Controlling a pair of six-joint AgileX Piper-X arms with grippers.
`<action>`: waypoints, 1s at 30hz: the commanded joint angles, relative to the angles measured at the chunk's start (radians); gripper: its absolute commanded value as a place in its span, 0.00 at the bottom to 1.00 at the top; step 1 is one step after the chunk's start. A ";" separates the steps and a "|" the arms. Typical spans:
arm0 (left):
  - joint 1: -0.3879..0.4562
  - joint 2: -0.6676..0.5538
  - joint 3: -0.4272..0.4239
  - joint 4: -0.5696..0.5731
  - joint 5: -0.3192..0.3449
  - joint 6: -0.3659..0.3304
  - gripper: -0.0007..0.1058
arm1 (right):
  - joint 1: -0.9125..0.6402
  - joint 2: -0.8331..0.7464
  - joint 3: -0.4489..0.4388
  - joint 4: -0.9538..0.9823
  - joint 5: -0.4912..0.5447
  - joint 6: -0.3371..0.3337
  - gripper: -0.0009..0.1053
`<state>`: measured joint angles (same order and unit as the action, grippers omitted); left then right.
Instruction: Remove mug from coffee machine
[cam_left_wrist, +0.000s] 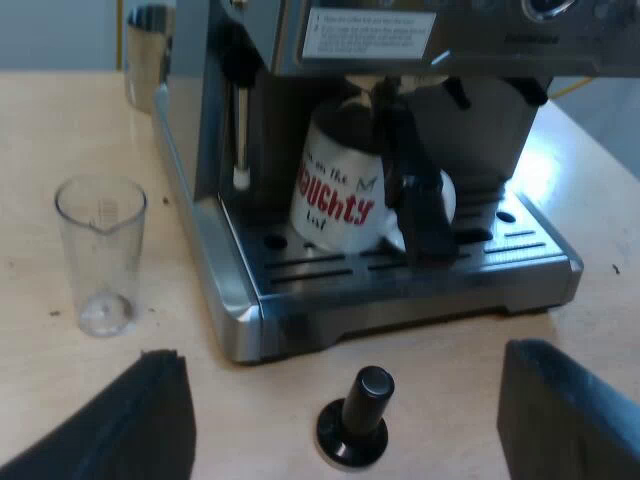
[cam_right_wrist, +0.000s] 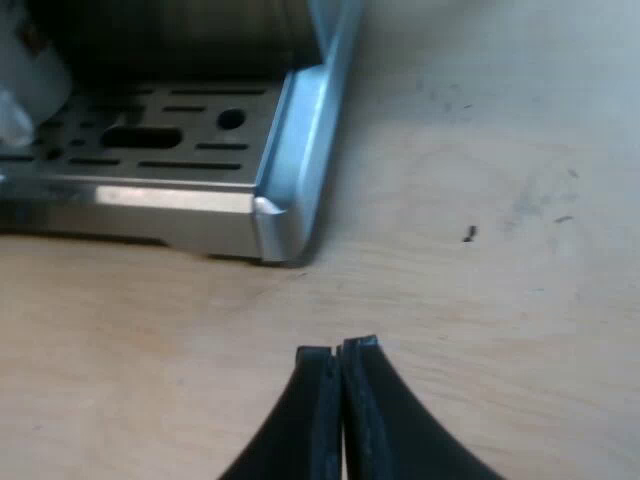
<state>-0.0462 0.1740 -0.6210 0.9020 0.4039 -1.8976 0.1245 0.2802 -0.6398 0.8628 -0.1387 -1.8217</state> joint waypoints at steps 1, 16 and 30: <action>-0.005 0.045 -0.005 -0.031 0.028 -0.016 0.59 | 0.071 0.062 -0.038 -0.032 -0.008 -0.023 0.02; -0.205 0.221 -0.005 -0.166 0.017 0.139 0.59 | 0.396 0.311 -0.042 -0.292 0.042 -0.013 0.02; -0.222 0.245 0.007 -0.276 -0.034 0.260 0.59 | 0.536 0.541 -0.042 -0.574 0.153 -0.013 0.46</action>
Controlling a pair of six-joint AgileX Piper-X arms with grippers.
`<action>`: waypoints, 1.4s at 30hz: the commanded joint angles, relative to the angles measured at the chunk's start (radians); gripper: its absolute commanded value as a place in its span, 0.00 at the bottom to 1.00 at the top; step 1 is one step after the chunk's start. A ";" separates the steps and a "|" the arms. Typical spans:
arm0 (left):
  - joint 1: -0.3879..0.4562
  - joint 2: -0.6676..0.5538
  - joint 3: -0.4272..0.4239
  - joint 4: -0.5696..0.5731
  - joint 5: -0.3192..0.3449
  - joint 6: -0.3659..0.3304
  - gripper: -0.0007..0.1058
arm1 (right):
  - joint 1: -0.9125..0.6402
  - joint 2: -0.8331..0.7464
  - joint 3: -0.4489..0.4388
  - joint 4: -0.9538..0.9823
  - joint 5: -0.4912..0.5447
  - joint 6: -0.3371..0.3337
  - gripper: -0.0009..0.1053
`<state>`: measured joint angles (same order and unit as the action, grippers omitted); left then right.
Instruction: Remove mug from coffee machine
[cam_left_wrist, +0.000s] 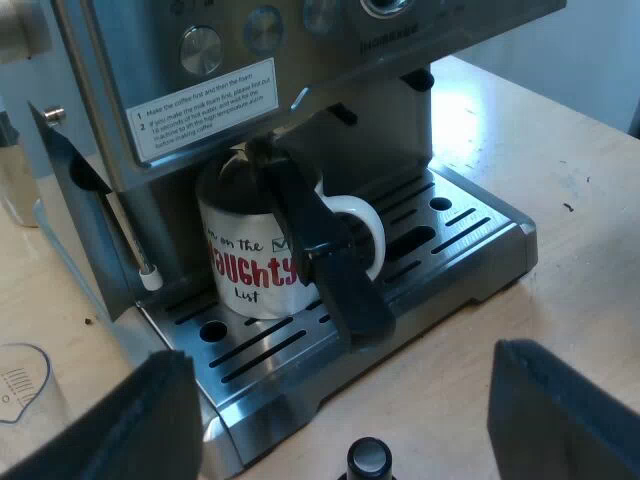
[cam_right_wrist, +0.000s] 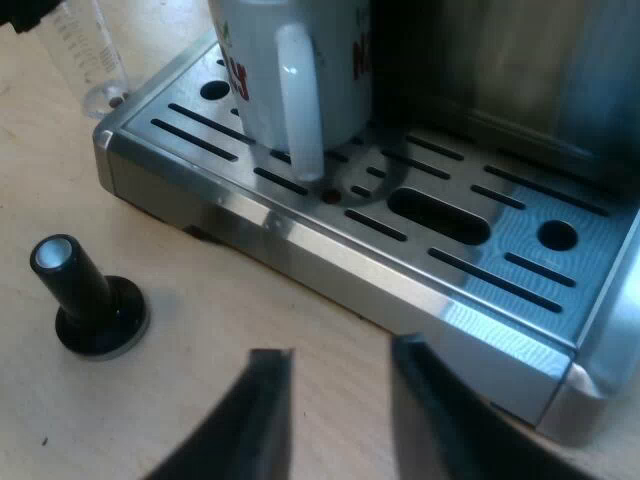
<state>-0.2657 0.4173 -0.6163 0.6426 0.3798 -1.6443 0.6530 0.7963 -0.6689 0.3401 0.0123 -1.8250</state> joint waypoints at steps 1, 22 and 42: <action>-0.002 0.002 0.004 -0.014 -0.010 0.007 0.59 | 0.015 0.047 -0.013 -0.083 0.002 -0.010 0.52; -0.002 0.002 0.055 -0.010 -0.010 0.007 0.59 | 0.022 0.422 -0.013 -0.535 -0.019 0.033 0.58; -0.002 0.002 0.055 -0.010 -0.010 0.007 0.59 | 0.022 0.738 -0.015 -0.988 -0.069 0.035 0.58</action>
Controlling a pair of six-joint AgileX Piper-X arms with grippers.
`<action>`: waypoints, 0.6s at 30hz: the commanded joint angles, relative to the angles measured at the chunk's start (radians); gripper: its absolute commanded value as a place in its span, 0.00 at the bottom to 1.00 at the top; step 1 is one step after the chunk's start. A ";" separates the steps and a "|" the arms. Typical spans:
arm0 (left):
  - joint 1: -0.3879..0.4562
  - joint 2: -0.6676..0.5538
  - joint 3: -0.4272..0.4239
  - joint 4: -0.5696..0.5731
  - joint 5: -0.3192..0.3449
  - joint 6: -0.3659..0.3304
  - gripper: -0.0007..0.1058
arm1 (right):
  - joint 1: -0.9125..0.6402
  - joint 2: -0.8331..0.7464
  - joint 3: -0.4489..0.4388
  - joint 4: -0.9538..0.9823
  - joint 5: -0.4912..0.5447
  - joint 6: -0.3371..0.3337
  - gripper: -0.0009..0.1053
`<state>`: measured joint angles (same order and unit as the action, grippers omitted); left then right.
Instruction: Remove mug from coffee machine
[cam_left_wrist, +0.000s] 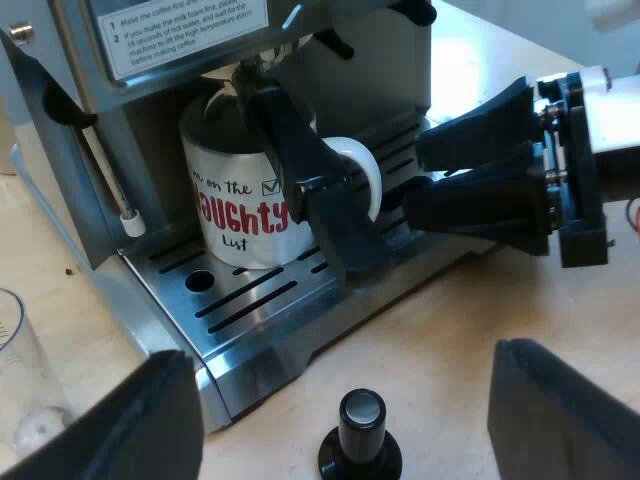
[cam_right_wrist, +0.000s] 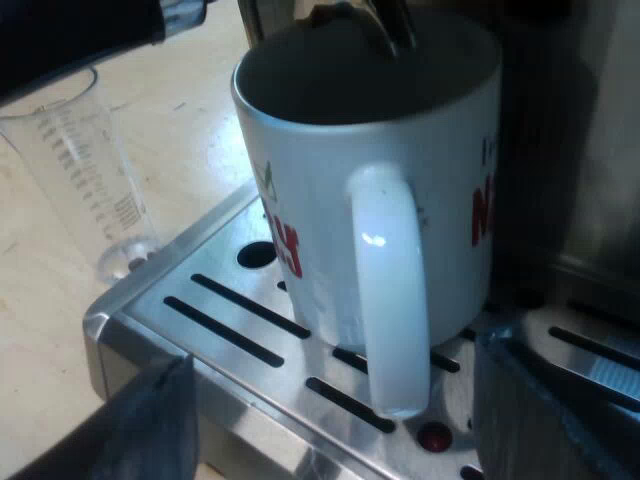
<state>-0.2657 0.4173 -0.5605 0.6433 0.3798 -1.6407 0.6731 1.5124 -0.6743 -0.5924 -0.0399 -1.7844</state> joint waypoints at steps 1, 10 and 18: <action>-0.002 0.002 -0.001 -0.010 -0.010 0.003 0.59 | 0.002 0.026 -0.010 -0.063 -0.016 -0.006 0.58; -0.002 0.002 -0.001 -0.010 -0.010 0.001 0.59 | 0.002 0.130 -0.058 -0.130 -0.001 -0.006 0.58; -0.002 0.002 -0.001 0.081 -0.010 0.001 0.59 | 0.002 0.212 -0.178 -0.130 -0.001 -0.006 0.58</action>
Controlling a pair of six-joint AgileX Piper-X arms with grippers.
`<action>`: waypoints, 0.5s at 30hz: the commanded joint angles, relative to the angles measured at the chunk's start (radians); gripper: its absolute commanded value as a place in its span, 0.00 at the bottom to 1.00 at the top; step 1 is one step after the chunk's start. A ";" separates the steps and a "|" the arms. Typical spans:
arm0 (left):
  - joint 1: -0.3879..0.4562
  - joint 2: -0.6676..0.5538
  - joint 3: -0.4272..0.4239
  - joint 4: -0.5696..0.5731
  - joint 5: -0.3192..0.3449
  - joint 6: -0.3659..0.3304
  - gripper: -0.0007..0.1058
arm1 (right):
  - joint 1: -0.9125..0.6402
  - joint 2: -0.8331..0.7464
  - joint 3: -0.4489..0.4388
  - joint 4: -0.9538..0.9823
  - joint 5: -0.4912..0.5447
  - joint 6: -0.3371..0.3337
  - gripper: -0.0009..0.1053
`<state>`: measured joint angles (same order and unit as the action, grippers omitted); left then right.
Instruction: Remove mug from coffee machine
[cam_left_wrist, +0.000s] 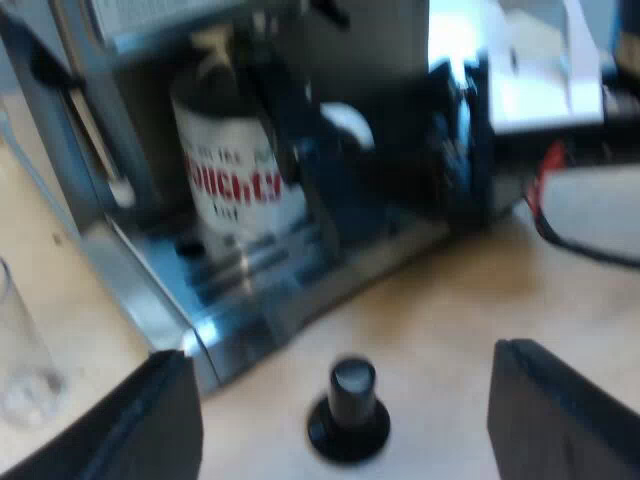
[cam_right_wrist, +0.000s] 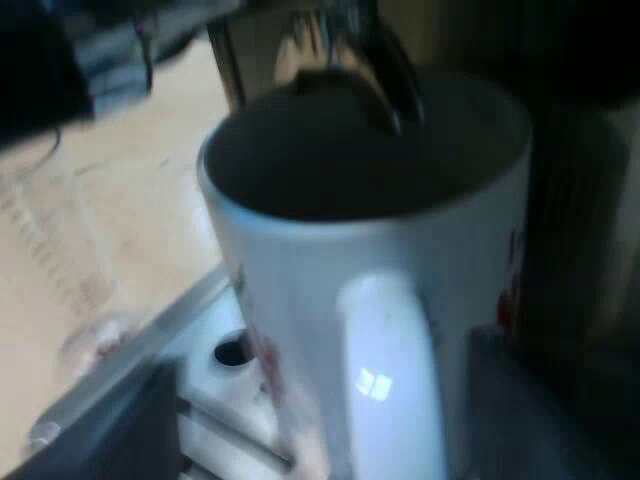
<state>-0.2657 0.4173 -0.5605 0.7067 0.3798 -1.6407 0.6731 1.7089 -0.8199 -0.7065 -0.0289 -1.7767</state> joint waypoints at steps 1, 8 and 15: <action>-0.002 0.002 -0.001 0.023 -0.010 0.001 0.59 | 0.002 0.019 -0.037 -0.014 -0.012 -0.014 0.58; -0.002 0.002 -0.001 0.034 -0.010 0.001 0.59 | 0.002 0.028 -0.044 -0.008 -0.012 0.003 0.58; -0.002 0.002 -0.001 0.034 -0.010 0.001 0.59 | 0.002 0.028 -0.044 -0.008 -0.012 0.003 0.50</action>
<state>-0.2657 0.4173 -0.5605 0.7465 0.3798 -1.6407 0.6776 1.7443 -0.8506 -0.7019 -0.0315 -1.7640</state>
